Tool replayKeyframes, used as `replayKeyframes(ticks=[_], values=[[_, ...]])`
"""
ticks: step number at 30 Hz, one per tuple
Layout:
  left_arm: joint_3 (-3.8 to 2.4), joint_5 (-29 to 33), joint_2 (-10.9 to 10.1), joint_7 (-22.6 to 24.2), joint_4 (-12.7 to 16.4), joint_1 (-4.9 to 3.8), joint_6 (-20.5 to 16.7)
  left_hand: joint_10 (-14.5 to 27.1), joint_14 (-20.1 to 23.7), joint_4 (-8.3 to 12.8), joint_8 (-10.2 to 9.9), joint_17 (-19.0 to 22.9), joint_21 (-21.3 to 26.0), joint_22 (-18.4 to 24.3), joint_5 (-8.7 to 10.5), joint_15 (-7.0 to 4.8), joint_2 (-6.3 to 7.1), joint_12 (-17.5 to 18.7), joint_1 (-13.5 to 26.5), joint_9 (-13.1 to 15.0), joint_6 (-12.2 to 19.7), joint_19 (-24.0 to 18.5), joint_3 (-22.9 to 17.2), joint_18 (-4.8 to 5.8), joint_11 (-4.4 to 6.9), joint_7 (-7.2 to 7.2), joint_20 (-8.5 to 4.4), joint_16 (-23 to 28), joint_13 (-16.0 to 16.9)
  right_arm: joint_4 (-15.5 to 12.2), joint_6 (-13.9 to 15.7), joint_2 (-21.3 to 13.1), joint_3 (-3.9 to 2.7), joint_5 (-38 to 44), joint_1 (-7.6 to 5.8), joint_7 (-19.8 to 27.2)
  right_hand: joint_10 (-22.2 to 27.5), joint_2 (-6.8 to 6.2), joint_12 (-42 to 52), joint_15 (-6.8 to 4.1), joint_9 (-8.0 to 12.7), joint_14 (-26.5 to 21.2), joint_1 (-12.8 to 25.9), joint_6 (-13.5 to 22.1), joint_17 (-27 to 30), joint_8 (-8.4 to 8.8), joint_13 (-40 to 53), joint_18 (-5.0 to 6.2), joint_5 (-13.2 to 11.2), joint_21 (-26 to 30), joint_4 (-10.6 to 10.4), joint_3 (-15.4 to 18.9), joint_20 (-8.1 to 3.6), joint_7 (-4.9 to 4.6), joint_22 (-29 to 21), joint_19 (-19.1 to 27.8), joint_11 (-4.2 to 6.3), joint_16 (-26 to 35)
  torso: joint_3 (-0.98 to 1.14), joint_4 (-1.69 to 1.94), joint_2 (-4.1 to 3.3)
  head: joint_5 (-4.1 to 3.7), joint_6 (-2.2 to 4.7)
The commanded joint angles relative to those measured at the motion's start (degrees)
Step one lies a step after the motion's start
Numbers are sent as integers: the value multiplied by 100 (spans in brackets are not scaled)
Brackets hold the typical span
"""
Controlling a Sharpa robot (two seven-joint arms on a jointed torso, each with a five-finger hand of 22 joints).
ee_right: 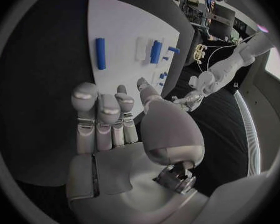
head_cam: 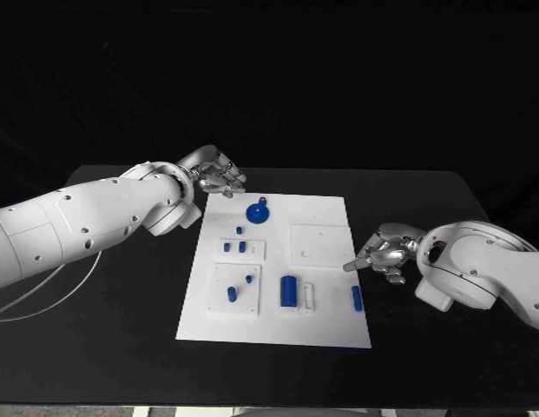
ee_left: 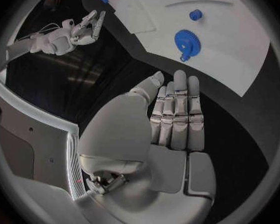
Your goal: Assemble the parts on the task board
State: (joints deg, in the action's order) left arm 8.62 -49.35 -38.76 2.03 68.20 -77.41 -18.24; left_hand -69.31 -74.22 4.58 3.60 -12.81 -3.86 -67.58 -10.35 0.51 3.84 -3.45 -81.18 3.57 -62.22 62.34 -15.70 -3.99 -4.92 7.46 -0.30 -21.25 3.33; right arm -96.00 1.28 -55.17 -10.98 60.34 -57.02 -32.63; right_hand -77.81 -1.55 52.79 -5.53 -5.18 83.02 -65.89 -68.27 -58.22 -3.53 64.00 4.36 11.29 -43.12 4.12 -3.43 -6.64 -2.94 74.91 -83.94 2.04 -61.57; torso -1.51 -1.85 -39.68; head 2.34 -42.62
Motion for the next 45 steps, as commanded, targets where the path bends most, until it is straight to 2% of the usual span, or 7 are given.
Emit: replayKeyframes(ticks=[1,16,35,39,41,42,45], values=[[-2,2,-9,66,24,-4,-36,30,11,-28,0,-7,2,1,-19,39,20,3,0,7,36,30,-14,50,-10,6,9,-34,1,-53,-523,-123,-8,355,10,-181,25,-8,-28,22,-50,2,78,-54,4,-13,-7,-59,-66,18,-24,-1,7,9,172,-314,14,35,4,-3,-6,-84,-1],[13,7,-14,66,42,-2,-23,27,12,-40,-1,-9,2,-2,-19,40,19,3,5,6,35,31,-14,52,-10,6,8,-39,1,-260,-395,-254,2,711,436,-768,14,-251,-27,37,-88,5,214,49,-1,-10,54,-57,72,25,-941,168,21,-21,198,-321,5,30,-10,9,1,-243,-6],[24,9,-51,49,61,-2,0,32,12,-51,0,-11,3,8,-19,41,20,4,8,7,35,33,-17,52,-10,5,9,-42,0,-17,8,74,20,860,677,-822,1,342,-24,35,-82,8,152,20,-17,-13,69,-62,431,-11,-570,1163,20,-9,205,-323,11,10,-14,11,-2,-189,-45],[25,9,-55,44,64,-2,7,32,12,-51,0,-11,3,8,-19,41,20,4,8,7,35,33,-17,52,-10,5,9,-42,0,25,67,119,22,885,684,-815,-4,508,-31,23,-61,10,-107,-33,-26,-7,65,-74,-158,-18,-331,725,11,19,207,-322,22,3,-14,9,-3,-187,-65],[26,9,-55,40,64,-2,12,32,12,-51,0,-11,3,8,-19,41,20,4,8,7,35,33,-17,52,-10,5,9,-42,0,38,81,133,23,895,686,-811,-2,274,-40,-1,-26,9,-285,-85,-33,-5,66,-94,-838,-32,-226,-298,-4,30,212,-323,45,2,-13,8,-2,-186,-66],[26,9,-55,38,63,-2,14,32,12,-51,0,-11,3,8,-19,41,20,4,8,7,35,33,-17,52,-10,5,9,-42,0,47,87,141,24,900,687,-809,-7,-10,-46,10,-6,9,-212,-128,-34,-15,65,-107,-870,-31,-231,-1037,-9,50,212,-322,60,5,-13,4,-2,-185,-61],[27,9,-54,32,63,-2,23,34,13,-52,0,-12,2,13,-21,40,21,4,-1,6,38,33,-22,51,-11,6,9,-44,0,65,100,154,28,914,689,-802,-2,-154,-54,12,-11,12,-99,-181,-28,-12,61,-110,-679,-30,19,-1785,-5,50,214,-320,51,12,-13,2,1,-185,-63]])
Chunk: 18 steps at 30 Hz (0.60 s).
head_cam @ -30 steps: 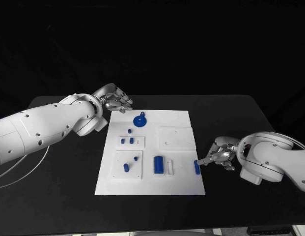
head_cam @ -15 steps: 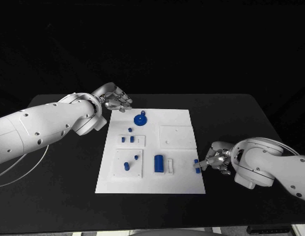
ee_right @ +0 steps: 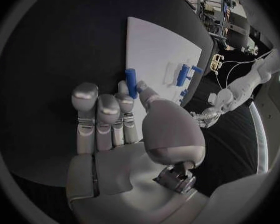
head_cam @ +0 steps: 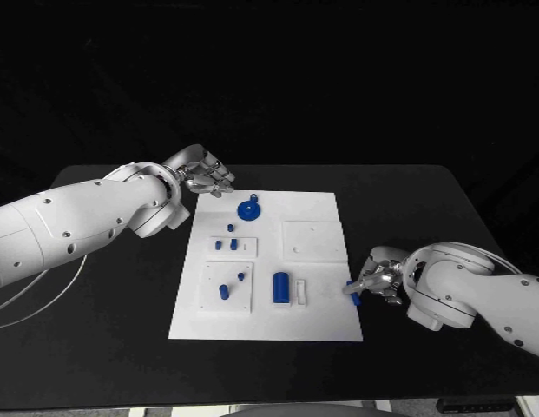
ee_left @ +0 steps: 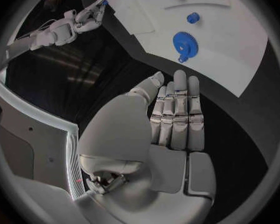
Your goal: Assemble the parts on the task board
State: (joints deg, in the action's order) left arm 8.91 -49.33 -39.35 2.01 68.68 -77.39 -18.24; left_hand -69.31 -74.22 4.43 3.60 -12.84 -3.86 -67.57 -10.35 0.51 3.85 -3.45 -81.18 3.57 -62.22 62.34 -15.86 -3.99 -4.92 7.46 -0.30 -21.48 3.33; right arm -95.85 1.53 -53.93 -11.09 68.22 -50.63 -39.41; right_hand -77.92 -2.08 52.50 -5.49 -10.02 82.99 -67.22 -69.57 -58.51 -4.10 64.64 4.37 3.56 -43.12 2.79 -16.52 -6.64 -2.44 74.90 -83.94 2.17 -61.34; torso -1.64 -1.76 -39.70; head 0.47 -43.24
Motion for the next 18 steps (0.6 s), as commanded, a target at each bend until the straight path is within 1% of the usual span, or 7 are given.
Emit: replayKeyframes(ticks=[1,2,3,6,10,15,18], values=[[-3,7,6,31,16,-4,27,34,13,-36,0,-9,2,11,-21,40,21,3,-1,6,38,33,-6,51,-11,6,9,-21,1,54,83,31,40,132,49,-122,13,-101,-27,12,458,17,27,-83,1,50,-4,-116,272,-35,359,-680,-3,11,219,-319,26,-12,0,-8,2,1,-1],[-3,7,6,28,16,-4,31,34,13,-36,0,-9,2,11,-21,40,21,3,-1,6,38,33,-6,51,-11,6,9,-21,1,57,89,31,41,135,50,-122,15,-80,-26,13,440,18,85,-99,1,49,-5,-114,326,-34,501,-799,-3,13,221,-319,29,-13,0,-7,3,3,-1],[-2,7,6,25,16,-4,35,34,13,-36,0,-9,2,11,-21,40,21,3,-1,6,38,33,-6,51,-11,6,9,-21,1,60,96,29,42,139,50,-120,20,-52,-35,17,421,16,62,-124,3,44,-12,-115,489,-36,649,-906,0,-2,225,-318,26,-12,1,-7,3,2,-2],[-1,7,4,17,17,-4,47,37,15,-27,0,-8,0,6,-24,39,24,3,-13,6,40,33,-9,51,-12,8,7,-20,1,65,126,22,44,144,54,-111,23,16,-49,26,377,17,78,-155,1,40,-27,-115,586,-58,928,-1129,10,-42,241,-320,20,-17,2,-9,4,-4,6],[-1,7,1,7,16,-4,53,36,16,-25,0,-8,-1,4,-25,39,26,3,-15,6,40,33,-10,50,-12,8,6,-19,1,64,203,-1,46,110,61,-93,9,64,-49,34,319,17,231,-185,-8,40,-44,-108,640,-82,1153,-1360,21,-44,268,-319,22,-33,2,-12,4,-11,13],[0,7,-2,1,18,-4,58,36,16,-25,0,-8,-1,4,-25,39,26,3,-15,6,40,33,-10,50,-12,8,6,-19,1,42,330,-65,44,-14,66,-47,-11,81,-36,37,283,22,316,-223,-35,41,-49,-108,693,-114,1201,-1381,26,-27,292,-323,31,-66,4,-7,4,-4,27],[1,7,-4,-3,18,-4,59,36,16,-25,0,-8,-1,4,-25,39,26,3,-15,6,40,33,-10,50,-12,8,6,-19,1,2,398,-135,21,-174,66,-6,-16,60,-36,32,276,22,362,-236,-42,41,-54,-110,827,-122,1173,-1312,22,-13,299,-325,38,-74,3,-8,4,8,36]])
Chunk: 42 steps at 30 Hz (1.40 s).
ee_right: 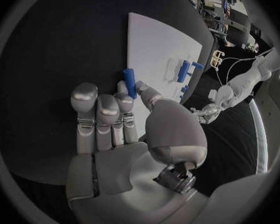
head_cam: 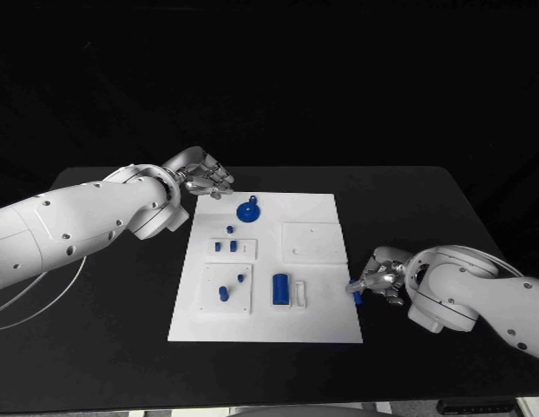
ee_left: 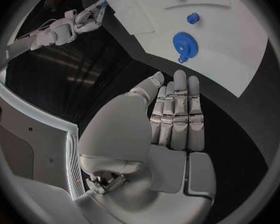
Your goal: Assemble the parts on the task board
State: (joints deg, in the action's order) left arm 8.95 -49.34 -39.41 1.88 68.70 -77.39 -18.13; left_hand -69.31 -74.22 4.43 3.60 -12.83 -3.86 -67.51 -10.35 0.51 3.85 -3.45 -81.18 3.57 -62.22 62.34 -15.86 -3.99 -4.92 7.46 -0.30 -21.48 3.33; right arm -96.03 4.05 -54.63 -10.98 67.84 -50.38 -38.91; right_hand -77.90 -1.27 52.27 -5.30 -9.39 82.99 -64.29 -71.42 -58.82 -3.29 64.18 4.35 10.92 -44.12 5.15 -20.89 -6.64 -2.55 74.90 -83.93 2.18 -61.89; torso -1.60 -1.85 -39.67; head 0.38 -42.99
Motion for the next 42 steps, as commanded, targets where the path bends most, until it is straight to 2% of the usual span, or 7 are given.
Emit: replayKeyframes(ticks=[1,6,9,19,23,34,42], values=[[-2,8,1,10,15,-3,48,40,14,-25,0,-9,-1,-34,-27,40,17,3,-9,7,42,28,-13,50,-14,10,7,-21,1,8,157,-79,-2,-164,41,-49,-18,-24,-17,12,211,23,75,-55,-13,-41,-11,-108,124,-20,930,-846,21,3,299,-325,40,-20,-3,1,1,22,13],[-2,8,6,3,9,-3,52,40,14,-25,0,-9,-1,-34,-27,40,17,3,-9,7,42,28,-13,50,-14,10,7,-21,1,-135,201,-186,-211,-363,37,39,-18,23,-22,3,215,18,48,-65,-22,-41,-18,-115,175,-17,890,-561,13,26,303,-326,54,-26,-12,0,3,32,9],[-1,8,18,-1,4,-3,56,40,14,-25,0,-9,-1,-34,-27,40,17,3,-9,7,42,28,-13,50,-14,10,7,-21,1,-203,217,-202,-279,-536,13,135,-28,32,-20,4,220,24,44,-82,-39,-39,-21,-117,189,-38,889,-505,12,36,312,-327,55,-42,-16,0,6,33,20],[0,8,77,-4,-12,-3,65,40,14,-25,0,-9,-1,-34,-27,40,17,3,-9,7,42,28,-13,50,-14,10,7,-21,1,-431,306,50,-342,-1050,-37,322,-40,90,-17,-6,253,28,51,-111,-74,-40,-26,-124,432,-49,803,-68,6,71,328,-326,77,-58,-16,6,4,77,5],[1,8,86,-4,-17,-3,66,40,14,-25,0,-9,-1,-34,-27,40,17,3,-9,7,42,28,-13,50,-14,10,7,-21,1,-365,366,263,-303,-1120,-41,268,-29,113,-32,-7,281,28,19,-102,-77,-39,-34,-128,403,-41,781,57,2,78,332,-326,73,-52,-16,11,2,90,6],[3,8,92,-7,-19,-4,75,40,14,-25,0,-9,-1,-34,-27,40,17,3,-9,7,42,28,-13,50,-14,10,7,-21,1,-152,535,741,-73,-1135,-42,134,-23,141,-37,-13,298,26,33,-96,-75,-38,-36,-124,392,4,770,85,-3,78,320,-323,79,-43,-3,-1,-2,119,6],[3,8,101,-8,-17,-4,85,47,17,-33,-1,-10,1,-46,-27,42,13,3,2,6,46,27,-19,48,-16,11,9,-25,1,6,627,923,-7,-1016,-42,0,-17,150,-45,-16,309,27,67,-95,-75,-38,-39,-128,358,-4,742,119,-6,84,322,-326,86,-38,-4,5,-2,124,-5]])
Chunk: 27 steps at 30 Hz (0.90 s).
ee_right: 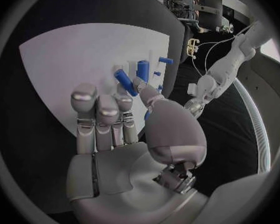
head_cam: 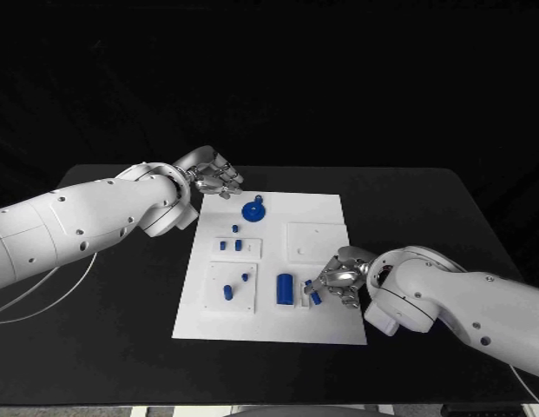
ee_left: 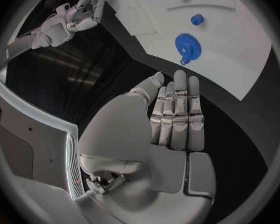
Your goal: Assemble the parts on the task board
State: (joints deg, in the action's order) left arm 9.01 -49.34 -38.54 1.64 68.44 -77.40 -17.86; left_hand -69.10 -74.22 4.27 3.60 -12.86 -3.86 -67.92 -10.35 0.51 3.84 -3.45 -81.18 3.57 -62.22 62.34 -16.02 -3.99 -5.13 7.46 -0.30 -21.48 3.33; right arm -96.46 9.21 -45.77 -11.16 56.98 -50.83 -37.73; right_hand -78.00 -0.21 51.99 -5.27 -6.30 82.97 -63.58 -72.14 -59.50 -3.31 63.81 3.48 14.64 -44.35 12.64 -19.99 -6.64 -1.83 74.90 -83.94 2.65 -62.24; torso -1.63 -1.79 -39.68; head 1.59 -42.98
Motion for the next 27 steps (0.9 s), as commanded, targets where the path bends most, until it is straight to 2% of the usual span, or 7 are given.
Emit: replayKeyframes(ticks=[1,8,11,13,16,20,27], values=[[-3,8,13,16,9,-3,59,26,17,-17,-1,-7,2,-5,-27,42,13,3,2,6,46,27,-3,48,5,11,9,-25,1,68,119,53,17,83,3,-129,-2,44,-27,-20,4,29,4,-22,-8,-36,-7,-42,-19,23,-15,36,-8,13,321,-326,40,-2,0,-1,-1,4,-6],[-2,8,17,6,10,-3,74,26,20,-22,0,-7,4,0,-24,43,12,3,7,7,46,25,-4,48,6,10,11,-24,1,150,126,156,66,138,3,-170,-1,47,-31,-22,18,29,20,-22,-8,-36,-8,-44,-50,30,-43,58,-11,15,318,-326,41,4,-3,1,0,29,-18],[-1,8,17,1,13,-3,80,29,19,-29,0,-8,4,6,-24,44,10,3,13,7,48,26,-4,48,5,10,12,-26,1,193,23,192,92,186,2,-220,0,53,-34,-22,32,27,56,-15,-4,-34,-10,-46,-151,42,-98,82,-11,20,313,-325,42,13,-5,4,3,42,-22],[-1,8,13,-4,14,-3,84,29,19,-29,0,-8,4,6,-24,44,10,3,13,7,48,26,-4,48,5,10,12,-26,1,213,-47,199,105,210,2,-245,3,64,-39,-22,43,27,97,-7,-2,-34,-13,-49,-272,36,-160,98,-11,23,315,-324,41,18,-9,6,4,48,-25],[0,8,9,-10,15,-3,91,29,19,-29,0,-8,4,6,-24,44,10,3,13,7,48,26,-4,48,5,10,12,-26,1,228,-110,208,125,231,2,-262,2,39,-44,-23,60,28,125,-11,-7,-35,-16,-53,-316,34,-237,131,-13,27,317,-325,42,19,-13,1,0,68,-29],[1,8,8,-15,17,-3,100,29,20,-37,1,-8,5,14,-23,45,7,3,17,7,45,25,-5,48,5,9,14,-26,1,238,-147,232,156,245,2,-269,-6,13,-65,-25,92,32,133,-19,-23,-34,-37,-57,-313,38,-392,247,-15,34,321,-325,45,12,-10,-3,-1,86,-30],[1,8,9,-23,20,-3,109,33,21,-77,0,-9,8,62,-28,47,1,3,33,7,49,30,-12,47,7,6,18,-29,1,262,-169,269,179,252,-1,-263,-19,18,-64,-24,121,35,232,-21,-36,-34,-47,-61,-602,23,-600,247,-15,33,331,-327,41,8,-4,-2,0,129,-26]])
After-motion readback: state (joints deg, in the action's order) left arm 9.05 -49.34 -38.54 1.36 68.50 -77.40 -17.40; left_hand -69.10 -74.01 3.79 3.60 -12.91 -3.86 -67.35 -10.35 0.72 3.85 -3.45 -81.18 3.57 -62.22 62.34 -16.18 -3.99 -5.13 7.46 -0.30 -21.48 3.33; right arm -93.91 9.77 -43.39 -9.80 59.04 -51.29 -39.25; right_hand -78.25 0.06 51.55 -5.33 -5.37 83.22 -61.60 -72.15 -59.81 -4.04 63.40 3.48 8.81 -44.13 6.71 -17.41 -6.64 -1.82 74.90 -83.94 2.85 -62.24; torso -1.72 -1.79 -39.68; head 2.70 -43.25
